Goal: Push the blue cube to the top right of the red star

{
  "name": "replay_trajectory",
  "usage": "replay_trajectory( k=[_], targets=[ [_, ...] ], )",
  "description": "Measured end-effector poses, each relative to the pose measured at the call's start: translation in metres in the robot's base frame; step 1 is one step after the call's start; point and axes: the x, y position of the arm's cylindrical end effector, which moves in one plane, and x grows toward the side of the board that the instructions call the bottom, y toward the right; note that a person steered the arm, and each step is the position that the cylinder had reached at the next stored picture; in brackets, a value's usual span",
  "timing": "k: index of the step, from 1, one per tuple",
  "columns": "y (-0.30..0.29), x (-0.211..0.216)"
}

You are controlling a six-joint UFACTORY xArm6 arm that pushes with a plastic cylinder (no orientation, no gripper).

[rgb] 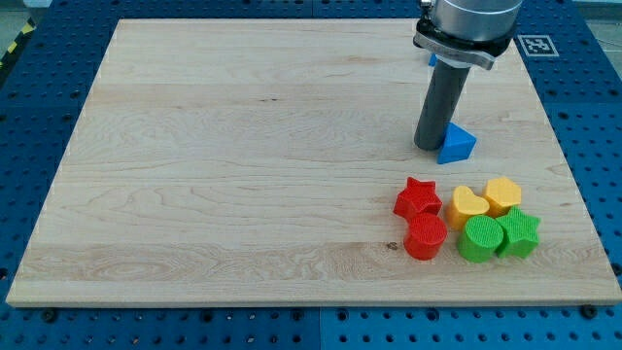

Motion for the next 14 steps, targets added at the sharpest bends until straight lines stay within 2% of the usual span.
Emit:
replay_trajectory(
  k=[1,2,3,5,7,10,11,12,14],
  targets=[
    [-0.008,-0.015],
    [0.033,-0.025],
    [0.051,0.006],
    [0.073,0.017],
    [0.098,-0.009],
    [0.113,-0.016],
    [0.115,-0.044],
    [0.115,-0.103],
    [0.134,-0.155]
  ],
)
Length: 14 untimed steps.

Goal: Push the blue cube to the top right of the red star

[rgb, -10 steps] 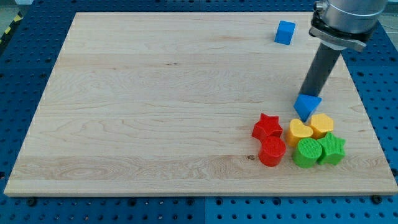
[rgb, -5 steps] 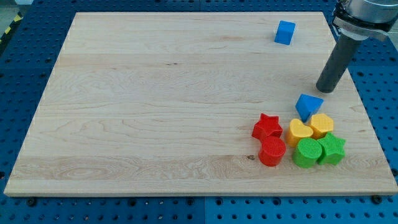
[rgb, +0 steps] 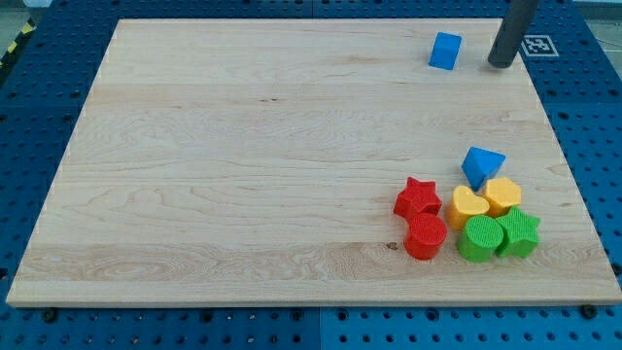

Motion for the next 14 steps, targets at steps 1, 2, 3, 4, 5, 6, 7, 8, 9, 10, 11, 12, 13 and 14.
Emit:
replay_trajectory(
  k=[1,2,3,4,5,6,7,8,9,10,11,12,13,14],
  targets=[
    [0.005,-0.019],
    [0.005,-0.057],
    [0.005,-0.074],
    [-0.006,-0.078],
    [-0.048,-0.063],
    [-0.058,-0.042],
    [-0.058,-0.028],
    [-0.058,-0.024],
    [-0.058,-0.023],
    [-0.058,-0.023],
    [-0.058,-0.016],
    [-0.058,-0.015],
    [-0.058,-0.015],
    [-0.063,-0.015]
  ],
)
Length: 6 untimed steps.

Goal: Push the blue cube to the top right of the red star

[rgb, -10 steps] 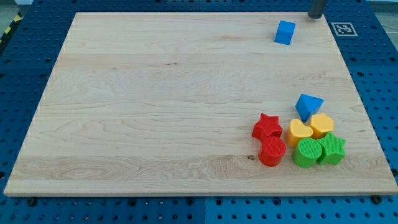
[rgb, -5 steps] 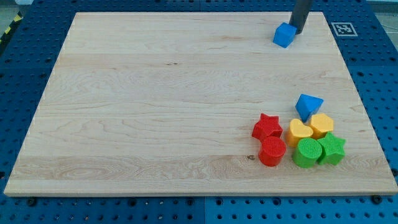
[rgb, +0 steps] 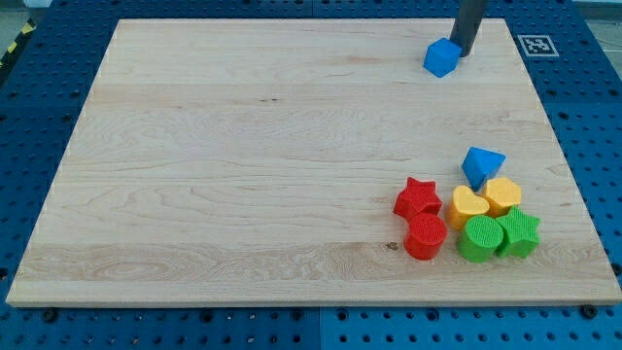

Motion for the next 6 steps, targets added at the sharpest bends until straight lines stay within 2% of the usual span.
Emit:
replay_trajectory(
  k=[2,4,6],
  targets=[
    [-0.015,0.002],
    [-0.023,0.031],
    [-0.027,0.025]
  ],
)
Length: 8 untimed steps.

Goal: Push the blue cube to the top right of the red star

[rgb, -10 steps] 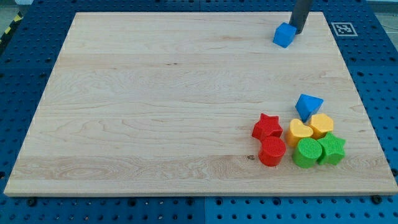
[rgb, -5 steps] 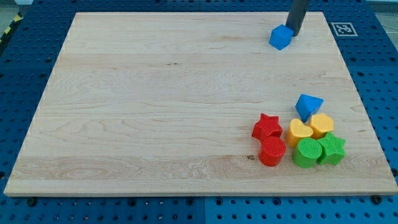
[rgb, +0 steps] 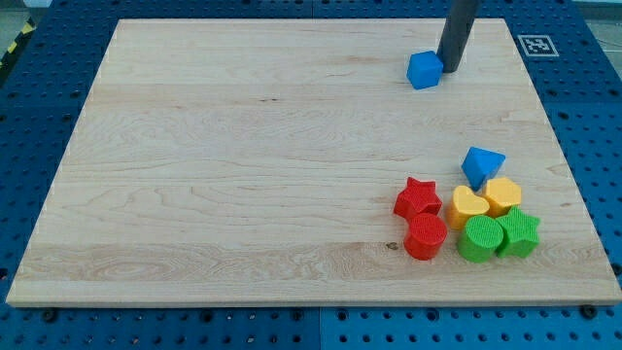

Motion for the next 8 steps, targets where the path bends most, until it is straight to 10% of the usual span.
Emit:
replay_trajectory(
  k=[8],
  targets=[
    [-0.027,0.021]
  ],
)
